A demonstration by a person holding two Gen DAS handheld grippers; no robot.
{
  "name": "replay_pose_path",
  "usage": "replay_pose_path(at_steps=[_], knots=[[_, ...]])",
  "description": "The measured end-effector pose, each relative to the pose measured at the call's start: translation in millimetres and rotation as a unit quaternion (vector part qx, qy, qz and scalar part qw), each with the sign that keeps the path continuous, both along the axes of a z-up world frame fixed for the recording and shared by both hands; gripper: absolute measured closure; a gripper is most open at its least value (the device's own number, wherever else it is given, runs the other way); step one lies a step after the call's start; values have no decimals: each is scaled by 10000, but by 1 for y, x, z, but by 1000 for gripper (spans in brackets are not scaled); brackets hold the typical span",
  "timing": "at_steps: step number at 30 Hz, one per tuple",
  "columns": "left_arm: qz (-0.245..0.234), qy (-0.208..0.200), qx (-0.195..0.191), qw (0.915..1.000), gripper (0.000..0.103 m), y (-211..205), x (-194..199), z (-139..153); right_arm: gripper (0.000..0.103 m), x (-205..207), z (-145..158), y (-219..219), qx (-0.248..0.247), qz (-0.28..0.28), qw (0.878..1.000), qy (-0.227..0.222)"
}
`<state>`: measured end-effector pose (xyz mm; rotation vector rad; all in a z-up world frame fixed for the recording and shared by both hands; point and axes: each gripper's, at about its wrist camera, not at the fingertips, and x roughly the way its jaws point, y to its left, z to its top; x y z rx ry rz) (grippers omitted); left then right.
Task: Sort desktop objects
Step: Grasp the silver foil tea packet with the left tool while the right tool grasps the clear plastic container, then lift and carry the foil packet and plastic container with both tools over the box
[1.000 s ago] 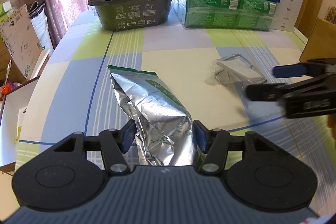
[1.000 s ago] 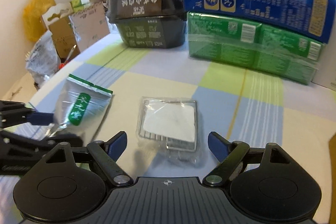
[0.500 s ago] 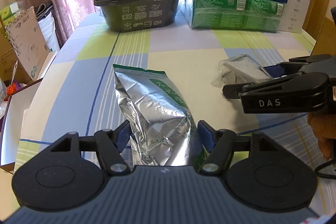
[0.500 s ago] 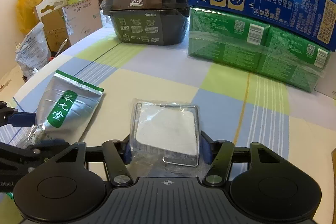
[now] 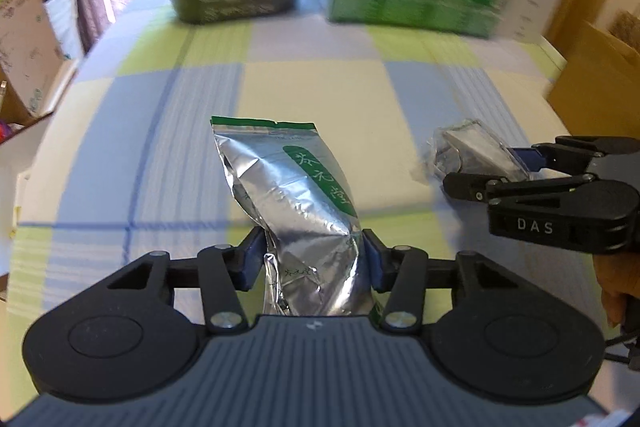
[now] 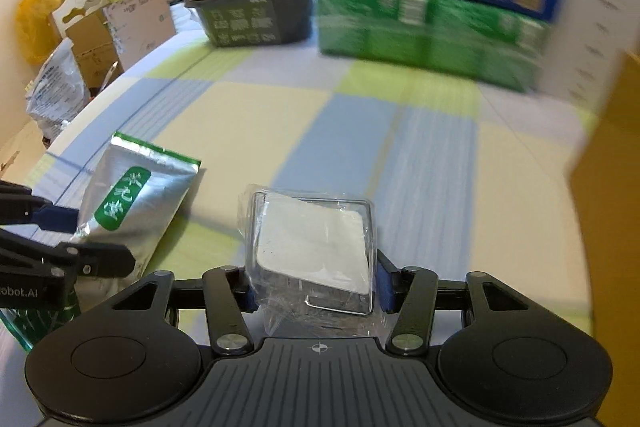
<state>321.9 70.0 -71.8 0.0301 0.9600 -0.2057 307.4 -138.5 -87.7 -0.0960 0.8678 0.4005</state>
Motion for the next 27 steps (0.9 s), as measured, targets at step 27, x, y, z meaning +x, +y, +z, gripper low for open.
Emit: replay_pose_path(at_steps=[27], knots=[[-976, 672, 483, 9918, 44, -76, -118, -8, 54, -143, 6, -48, -26, -425, 9989, 197]])
